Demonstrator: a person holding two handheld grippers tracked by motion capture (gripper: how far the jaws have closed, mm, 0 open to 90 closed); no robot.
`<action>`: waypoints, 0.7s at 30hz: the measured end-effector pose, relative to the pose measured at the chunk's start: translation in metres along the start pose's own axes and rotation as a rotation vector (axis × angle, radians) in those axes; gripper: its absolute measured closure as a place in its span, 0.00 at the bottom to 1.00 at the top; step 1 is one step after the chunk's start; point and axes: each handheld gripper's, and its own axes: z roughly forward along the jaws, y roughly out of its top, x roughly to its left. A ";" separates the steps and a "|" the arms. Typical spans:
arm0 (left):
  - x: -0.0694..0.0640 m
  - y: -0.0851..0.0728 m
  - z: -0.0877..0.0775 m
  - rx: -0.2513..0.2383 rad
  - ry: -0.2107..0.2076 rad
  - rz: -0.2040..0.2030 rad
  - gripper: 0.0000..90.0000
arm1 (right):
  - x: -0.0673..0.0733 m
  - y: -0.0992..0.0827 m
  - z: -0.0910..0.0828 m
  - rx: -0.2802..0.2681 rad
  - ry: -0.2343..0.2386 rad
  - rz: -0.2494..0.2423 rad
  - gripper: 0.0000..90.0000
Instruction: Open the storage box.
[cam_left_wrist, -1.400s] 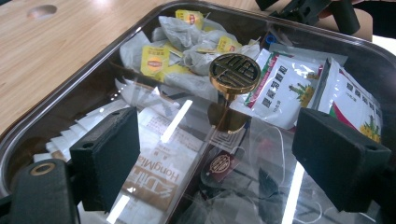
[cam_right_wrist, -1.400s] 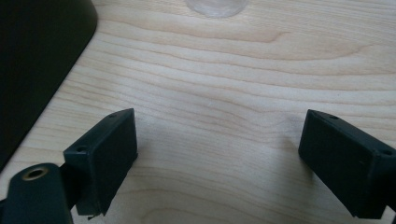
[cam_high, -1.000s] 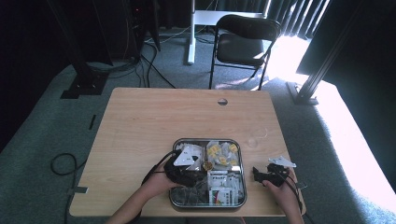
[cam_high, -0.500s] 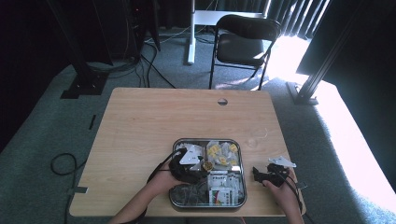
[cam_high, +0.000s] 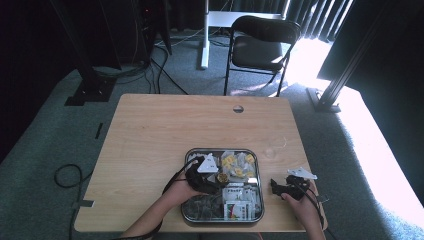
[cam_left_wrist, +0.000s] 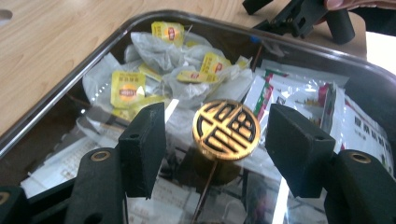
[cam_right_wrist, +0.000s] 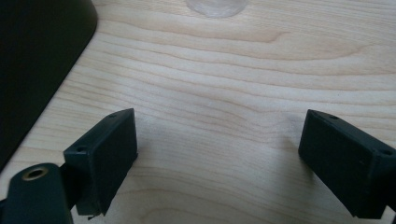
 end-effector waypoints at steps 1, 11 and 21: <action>0.000 0.001 0.001 0.000 -0.005 -0.005 0.43 | 0.000 0.000 0.000 0.000 0.000 -0.001 0.12; 0.000 0.001 0.011 0.032 -0.023 -0.021 0.52 | 0.000 0.000 0.000 0.000 0.003 -0.004 0.12; -0.002 0.002 0.011 0.046 -0.019 -0.033 0.65 | 0.000 0.000 0.000 0.000 0.003 -0.003 0.12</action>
